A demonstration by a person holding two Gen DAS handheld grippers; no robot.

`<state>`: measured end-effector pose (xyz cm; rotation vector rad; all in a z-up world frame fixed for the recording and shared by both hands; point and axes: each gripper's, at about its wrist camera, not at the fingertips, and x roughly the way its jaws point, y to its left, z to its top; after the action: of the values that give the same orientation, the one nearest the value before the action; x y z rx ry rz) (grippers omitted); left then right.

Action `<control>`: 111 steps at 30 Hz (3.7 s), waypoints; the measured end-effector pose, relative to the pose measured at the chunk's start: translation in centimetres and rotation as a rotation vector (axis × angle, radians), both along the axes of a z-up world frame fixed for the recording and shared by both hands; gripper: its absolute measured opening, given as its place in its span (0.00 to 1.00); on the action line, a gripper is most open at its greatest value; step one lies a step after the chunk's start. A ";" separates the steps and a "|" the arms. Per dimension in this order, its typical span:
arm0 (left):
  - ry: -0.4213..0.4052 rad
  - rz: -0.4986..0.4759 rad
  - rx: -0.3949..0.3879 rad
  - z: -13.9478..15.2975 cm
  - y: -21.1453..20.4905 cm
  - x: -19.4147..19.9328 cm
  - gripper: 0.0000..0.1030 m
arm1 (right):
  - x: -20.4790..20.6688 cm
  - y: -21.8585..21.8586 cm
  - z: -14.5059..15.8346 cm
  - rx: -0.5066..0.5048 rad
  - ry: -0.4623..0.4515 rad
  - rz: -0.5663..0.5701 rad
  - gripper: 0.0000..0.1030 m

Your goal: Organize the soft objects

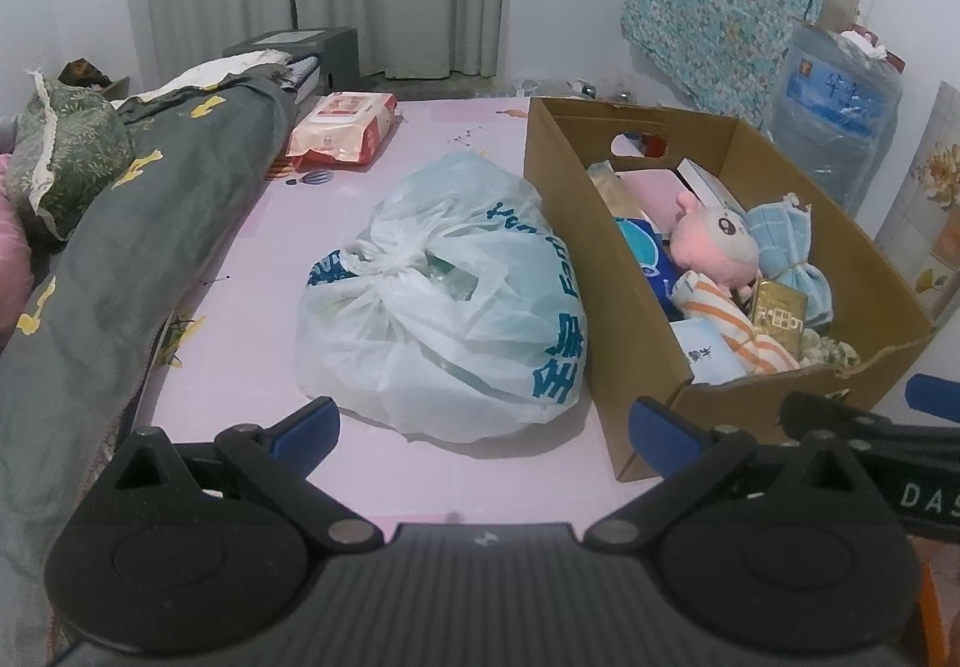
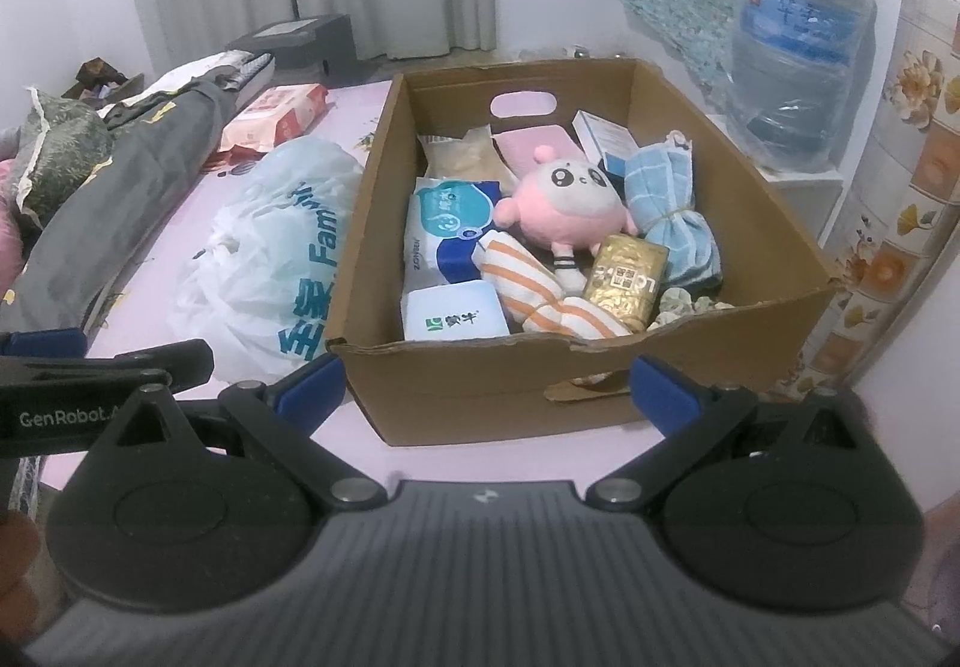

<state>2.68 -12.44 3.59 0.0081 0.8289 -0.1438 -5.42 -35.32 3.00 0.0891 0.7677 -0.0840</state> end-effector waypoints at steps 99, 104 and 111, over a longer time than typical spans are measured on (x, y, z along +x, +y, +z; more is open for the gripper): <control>-0.003 0.046 -0.001 0.1 1.2 0.2 0.99 | 1.3 0.9 -0.6 0.062 0.022 0.013 0.99; -0.002 0.046 -0.002 0.1 1.2 0.2 0.99 | 1.3 0.9 -0.6 0.062 0.023 0.013 0.99; -0.004 0.046 -0.001 0.1 1.2 0.2 0.99 | 1.3 0.9 -0.6 0.060 0.023 0.013 0.99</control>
<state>2.89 -11.20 3.70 -0.0120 0.8244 -0.1005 -4.08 -34.43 2.39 0.1403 0.7933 -0.0495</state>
